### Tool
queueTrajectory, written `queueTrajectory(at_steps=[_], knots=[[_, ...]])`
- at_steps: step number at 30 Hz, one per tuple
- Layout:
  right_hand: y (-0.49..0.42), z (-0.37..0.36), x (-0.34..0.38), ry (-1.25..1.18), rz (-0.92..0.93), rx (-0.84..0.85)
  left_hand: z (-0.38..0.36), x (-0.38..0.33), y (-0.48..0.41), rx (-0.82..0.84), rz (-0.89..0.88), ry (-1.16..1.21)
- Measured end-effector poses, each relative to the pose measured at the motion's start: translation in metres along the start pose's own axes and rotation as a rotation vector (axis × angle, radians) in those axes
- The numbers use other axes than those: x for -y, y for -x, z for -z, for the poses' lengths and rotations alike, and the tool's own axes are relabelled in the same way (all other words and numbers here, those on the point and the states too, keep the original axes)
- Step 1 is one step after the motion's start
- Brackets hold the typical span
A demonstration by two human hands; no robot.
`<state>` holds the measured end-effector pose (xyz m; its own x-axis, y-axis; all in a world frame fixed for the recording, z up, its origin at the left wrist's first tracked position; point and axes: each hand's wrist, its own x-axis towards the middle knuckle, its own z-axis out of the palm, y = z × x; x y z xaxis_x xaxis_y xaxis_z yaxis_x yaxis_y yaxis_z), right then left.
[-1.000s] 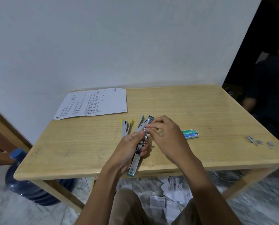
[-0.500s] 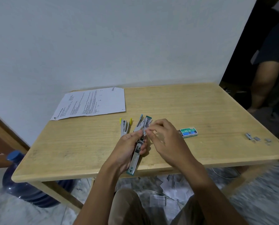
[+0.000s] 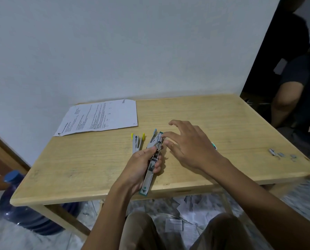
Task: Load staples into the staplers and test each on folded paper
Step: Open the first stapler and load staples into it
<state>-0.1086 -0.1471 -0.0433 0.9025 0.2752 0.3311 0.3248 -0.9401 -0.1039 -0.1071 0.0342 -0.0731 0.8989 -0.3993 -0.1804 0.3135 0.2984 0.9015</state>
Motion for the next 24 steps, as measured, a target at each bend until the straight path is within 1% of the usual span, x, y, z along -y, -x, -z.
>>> queueTrajectory(at_steps=[3, 4, 8, 10, 14, 17, 20, 24], knots=[[0.001, -0.002, 0.003, -0.057, -0.047, -0.005, -0.001, 0.000, 0.000, -0.006, 0.005, 0.033], [0.004, -0.002, 0.006, -0.131, -0.059, -0.032, 0.000, 0.000, 0.000, -0.009, 0.006, 0.045], [0.022, -0.006, 0.023, -0.609, -0.087, -0.108, 0.001, 0.001, -0.001, 0.003, 0.026, 0.049], [0.027, -0.013, 0.031, -0.694, -0.064, -0.184, 0.001, 0.002, -0.003, -0.003, 0.021, 0.020], [0.024, -0.025, 0.034, -0.706, -0.084, -0.311, 0.001, 0.005, -0.004, 0.025, 0.004, 0.050], [0.018, -0.027, 0.033, -0.659, -0.123, -0.356, 0.002, 0.005, -0.004, 0.041, -0.001, 0.033], [0.012, -0.028, 0.033, -0.652, -0.172, -0.337, 0.004, 0.006, -0.005, 0.043, -0.008, 0.004], [0.004, -0.029, 0.032, -0.678, -0.262, -0.207, 0.004, 0.007, -0.004, 0.049, -0.023, -0.026]])
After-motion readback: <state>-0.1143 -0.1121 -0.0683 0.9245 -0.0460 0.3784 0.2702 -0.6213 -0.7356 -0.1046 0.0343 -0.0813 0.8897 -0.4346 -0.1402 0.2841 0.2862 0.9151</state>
